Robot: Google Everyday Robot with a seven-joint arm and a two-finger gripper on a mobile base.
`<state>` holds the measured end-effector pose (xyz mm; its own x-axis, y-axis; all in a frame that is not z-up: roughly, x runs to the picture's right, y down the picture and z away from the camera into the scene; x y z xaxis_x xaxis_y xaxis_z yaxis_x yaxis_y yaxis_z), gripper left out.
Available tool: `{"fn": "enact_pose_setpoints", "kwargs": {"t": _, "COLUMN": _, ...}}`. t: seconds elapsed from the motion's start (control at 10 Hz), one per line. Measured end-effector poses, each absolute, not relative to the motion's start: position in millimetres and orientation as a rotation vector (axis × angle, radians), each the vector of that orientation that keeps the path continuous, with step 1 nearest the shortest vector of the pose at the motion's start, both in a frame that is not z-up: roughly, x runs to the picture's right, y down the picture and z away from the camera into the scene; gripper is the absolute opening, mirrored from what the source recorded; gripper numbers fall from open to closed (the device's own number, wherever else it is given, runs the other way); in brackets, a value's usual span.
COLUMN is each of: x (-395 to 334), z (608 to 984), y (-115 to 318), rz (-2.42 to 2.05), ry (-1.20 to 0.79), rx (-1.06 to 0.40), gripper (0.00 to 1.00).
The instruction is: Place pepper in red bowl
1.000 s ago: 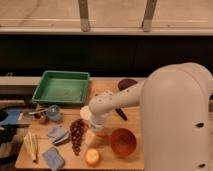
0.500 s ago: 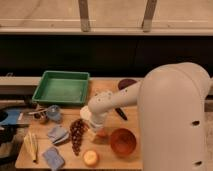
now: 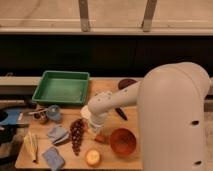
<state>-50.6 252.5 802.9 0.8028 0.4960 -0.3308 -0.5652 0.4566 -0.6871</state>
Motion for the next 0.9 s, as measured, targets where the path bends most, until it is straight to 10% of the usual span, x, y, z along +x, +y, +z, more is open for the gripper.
{"fn": "enact_pose_setpoints", "kwargs": {"t": 0.9, "x": -28, "z": 766, "y": 202, "rz": 0.684, "ry": -0.088, "rx": -0.874, "gripper": 0.0}}
